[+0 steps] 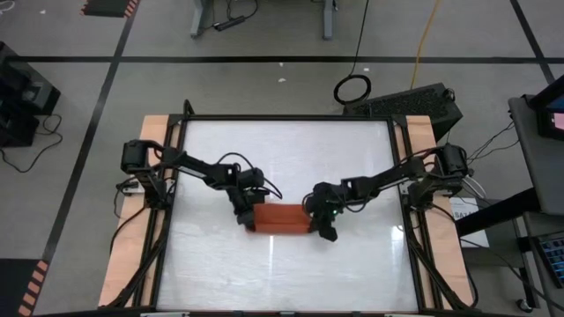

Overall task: Roll towel
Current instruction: Roll the orange towel

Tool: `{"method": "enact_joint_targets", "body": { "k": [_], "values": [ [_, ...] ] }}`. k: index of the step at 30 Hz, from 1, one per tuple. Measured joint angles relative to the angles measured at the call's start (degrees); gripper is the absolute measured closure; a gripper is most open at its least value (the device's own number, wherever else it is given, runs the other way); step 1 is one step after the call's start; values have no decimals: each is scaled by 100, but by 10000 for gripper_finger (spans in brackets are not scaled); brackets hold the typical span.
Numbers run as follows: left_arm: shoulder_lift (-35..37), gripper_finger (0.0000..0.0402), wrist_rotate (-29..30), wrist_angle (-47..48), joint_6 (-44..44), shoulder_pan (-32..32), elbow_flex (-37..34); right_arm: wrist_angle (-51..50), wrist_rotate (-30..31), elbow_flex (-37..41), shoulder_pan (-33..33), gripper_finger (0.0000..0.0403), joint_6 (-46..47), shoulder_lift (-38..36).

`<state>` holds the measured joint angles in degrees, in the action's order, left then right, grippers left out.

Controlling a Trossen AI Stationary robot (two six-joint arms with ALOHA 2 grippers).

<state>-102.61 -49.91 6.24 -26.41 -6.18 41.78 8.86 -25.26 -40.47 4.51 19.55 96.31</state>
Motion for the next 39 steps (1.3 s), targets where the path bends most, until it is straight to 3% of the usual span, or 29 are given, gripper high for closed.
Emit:
{"method": "enact_joint_targets", "body": {
  "k": [6, 12, 19, 25, 30, 36, 39],
  "values": [
    [-9, 384, -59, 7, -391, 89, 0, 185, -577, -9, -51, 399, 1075, -2],
    [3, 376, 682, 40, -632, 112, 7, -77, -552, -2, -262, 399, 1575, 17],
    [9, 369, 1128, -19, -609, 212, 28, -633, -332, -11, -423, 399, 1844, 234],
    [-5, 364, 1257, 89, 0, 382, 183, -510, -429, -20, -457, 399, 2158, 585],
    [98, 330, 1422, 256, 399, 444, 376, -451, -395, -4, -456, 399, 2247, 539],
    [528, 290, 2540, 1431, 1476, 530, 833, -428, -367, 0, -493, 399, 2347, 533],
    [796, 271, 2824, 2015, 1947, 605, 1048, -428, -367, 0, -493, 399, 2356, 535]
  ]
}}
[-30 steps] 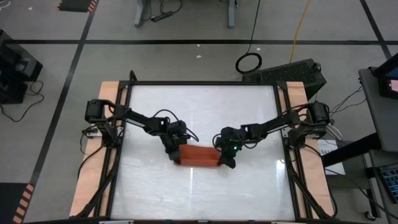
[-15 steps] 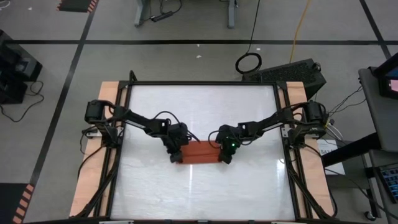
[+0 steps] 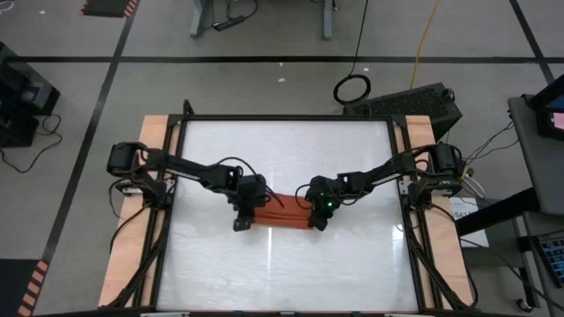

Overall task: Roll towel
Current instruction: Roll the orange towel

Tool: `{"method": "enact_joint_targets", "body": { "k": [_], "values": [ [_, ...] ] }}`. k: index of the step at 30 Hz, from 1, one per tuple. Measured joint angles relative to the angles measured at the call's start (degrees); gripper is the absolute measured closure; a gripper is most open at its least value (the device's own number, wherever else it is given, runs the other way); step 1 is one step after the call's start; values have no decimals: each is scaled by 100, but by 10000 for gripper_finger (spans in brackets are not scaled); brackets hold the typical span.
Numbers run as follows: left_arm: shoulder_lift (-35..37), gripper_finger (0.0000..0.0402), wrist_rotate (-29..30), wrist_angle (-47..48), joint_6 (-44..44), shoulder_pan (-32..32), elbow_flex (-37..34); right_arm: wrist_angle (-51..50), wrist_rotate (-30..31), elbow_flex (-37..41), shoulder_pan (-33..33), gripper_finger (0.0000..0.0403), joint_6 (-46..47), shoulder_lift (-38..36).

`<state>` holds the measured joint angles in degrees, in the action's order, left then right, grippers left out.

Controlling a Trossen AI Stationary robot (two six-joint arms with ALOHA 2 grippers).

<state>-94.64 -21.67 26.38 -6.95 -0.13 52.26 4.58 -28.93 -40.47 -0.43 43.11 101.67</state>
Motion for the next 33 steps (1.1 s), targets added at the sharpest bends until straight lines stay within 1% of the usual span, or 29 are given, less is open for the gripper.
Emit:
{"method": "enact_joint_targets", "body": {
  "k": [5, 8, 10, 12, 15, 17, 18, 19, 21, 26, 31, 33],
  "values": [
    [292, 236, 447, 416, 427, 211, 232, 16, 0, 2, 0, 399, 20, 2],
    [425, 223, 618, 401, 805, 574, 248, 48, -20, 7, 0, 399, 49, 4],
    [443, 220, 849, 362, 1172, 905, 248, 67, -46, 7, -2, 399, 67, 7],
    [439, 219, 1219, 392, 1492, 1253, 248, 76, -51, 9, -2, 399, 74, 7],
    [349, 219, 2003, 271, 1771, 1666, 253, 88, -59, 9, -2, 399, 95, 7],
    [309, 219, 2639, 272, 1800, 1842, 246, 94, -61, 9, -2, 399, 105, 9],
    [307, 219, 2875, 227, 1800, 1884, 248, 94, -61, 9, -2, 399, 111, 9],
    [306, 219, 2983, 179, 1802, 1909, 250, 96, -61, 11, -2, 399, 111, 9],
    [299, 219, 2974, 107, 1824, 1893, 211, 107, -66, 11, -2, 399, 122, 9],
    [299, 219, 2601, -25, 1797, 1692, 53, 114, -70, 11, -2, 399, 125, 11],
    [299, 222, 2577, -101, 1831, 1592, 52, 121, -81, 11, -2, 399, 141, 11],
    [299, 228, 2450, -196, 1910, 1586, 52, 122, -82, 11, -2, 399, 143, 11]
  ]
}}
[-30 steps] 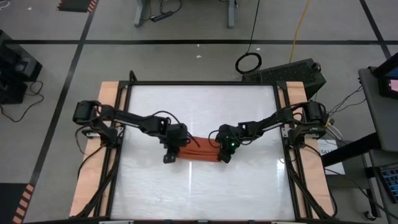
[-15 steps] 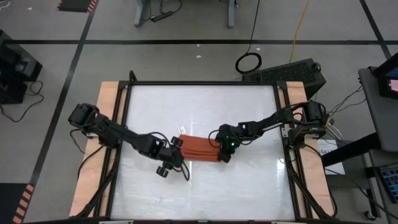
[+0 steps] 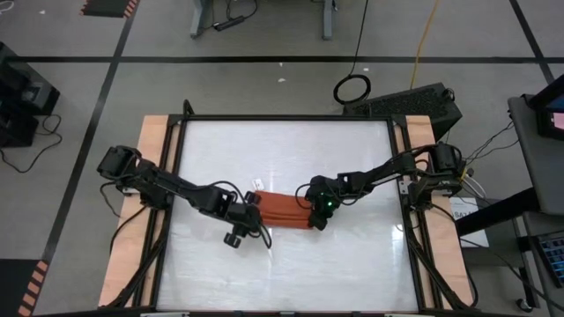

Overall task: Roll towel
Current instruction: Roll the orange towel

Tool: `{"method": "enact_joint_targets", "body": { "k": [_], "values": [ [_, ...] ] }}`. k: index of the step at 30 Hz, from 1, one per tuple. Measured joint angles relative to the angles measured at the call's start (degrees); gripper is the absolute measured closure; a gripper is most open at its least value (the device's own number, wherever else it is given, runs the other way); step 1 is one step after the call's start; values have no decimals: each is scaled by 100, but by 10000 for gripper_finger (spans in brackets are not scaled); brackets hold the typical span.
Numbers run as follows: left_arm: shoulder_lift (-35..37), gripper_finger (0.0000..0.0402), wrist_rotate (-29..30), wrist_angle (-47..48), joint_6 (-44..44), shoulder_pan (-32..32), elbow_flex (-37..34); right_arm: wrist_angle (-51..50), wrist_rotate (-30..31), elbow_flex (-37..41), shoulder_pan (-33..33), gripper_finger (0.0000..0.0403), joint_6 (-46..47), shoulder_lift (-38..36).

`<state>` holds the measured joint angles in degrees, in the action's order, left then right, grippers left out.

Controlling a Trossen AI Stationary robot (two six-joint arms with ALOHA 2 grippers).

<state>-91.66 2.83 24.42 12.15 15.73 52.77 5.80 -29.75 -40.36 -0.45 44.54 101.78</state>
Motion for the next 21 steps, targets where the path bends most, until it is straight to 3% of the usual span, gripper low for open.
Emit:
{"method": "enact_joint_targets", "body": {
  "k": [8, 13, 21],
  "values": [
    [-53, 265, -555, -137, 220, 55, 2, 4, 0, 0, 0, 399, 25, 0],
    [-190, 270, -242, 11, 412, -56, 10, 8, -3, 0, 2, 399, 25, 0],
    [-493, 246, -22, 166, 515, -349, 4, 70, -4, 2, 2, 399, 95, 2]
  ]
}}
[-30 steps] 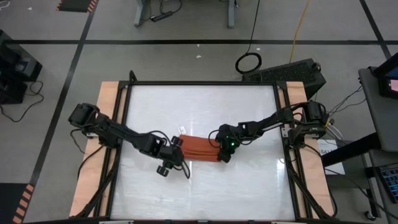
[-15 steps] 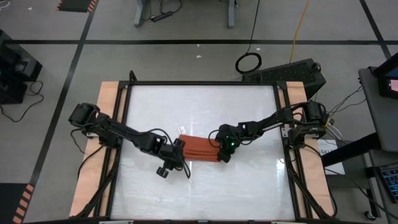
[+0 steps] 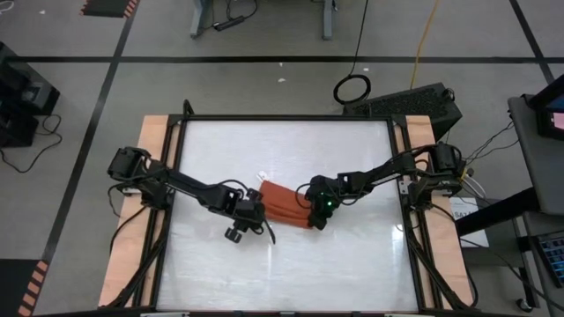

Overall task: Roll towel
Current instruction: Roll the orange towel

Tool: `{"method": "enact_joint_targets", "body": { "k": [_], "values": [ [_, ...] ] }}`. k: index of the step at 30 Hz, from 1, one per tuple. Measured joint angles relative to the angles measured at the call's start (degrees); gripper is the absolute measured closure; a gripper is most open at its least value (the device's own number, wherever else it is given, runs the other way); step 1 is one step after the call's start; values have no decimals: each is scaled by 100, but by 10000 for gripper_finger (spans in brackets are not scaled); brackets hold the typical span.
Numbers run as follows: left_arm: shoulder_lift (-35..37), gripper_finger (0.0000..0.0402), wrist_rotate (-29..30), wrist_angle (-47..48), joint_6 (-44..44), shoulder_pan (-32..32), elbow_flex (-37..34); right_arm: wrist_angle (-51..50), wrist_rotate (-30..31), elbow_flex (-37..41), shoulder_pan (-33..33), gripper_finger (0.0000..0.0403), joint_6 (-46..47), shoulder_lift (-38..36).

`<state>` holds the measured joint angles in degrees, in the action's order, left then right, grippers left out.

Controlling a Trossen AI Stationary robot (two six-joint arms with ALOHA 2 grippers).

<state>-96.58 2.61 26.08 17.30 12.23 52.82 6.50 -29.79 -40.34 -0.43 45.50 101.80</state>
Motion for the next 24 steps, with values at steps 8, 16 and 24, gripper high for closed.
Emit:
{"method": "enact_joint_targets", "body": {
  "k": [8, 16, 24],
  "values": [
    [8, 238, 509, 63, 111, 56, 203, 88, -34, 0, 0, 399, 35, 0],
    [-34, 238, 754, -9, 666, -158, 216, 133, -152, 0, -2, 399, 33, 0],
    [-32, 238, 769, -247, 1036, -426, 216, 179, -202, 0, -2, 399, 33, 0]
  ]
}}
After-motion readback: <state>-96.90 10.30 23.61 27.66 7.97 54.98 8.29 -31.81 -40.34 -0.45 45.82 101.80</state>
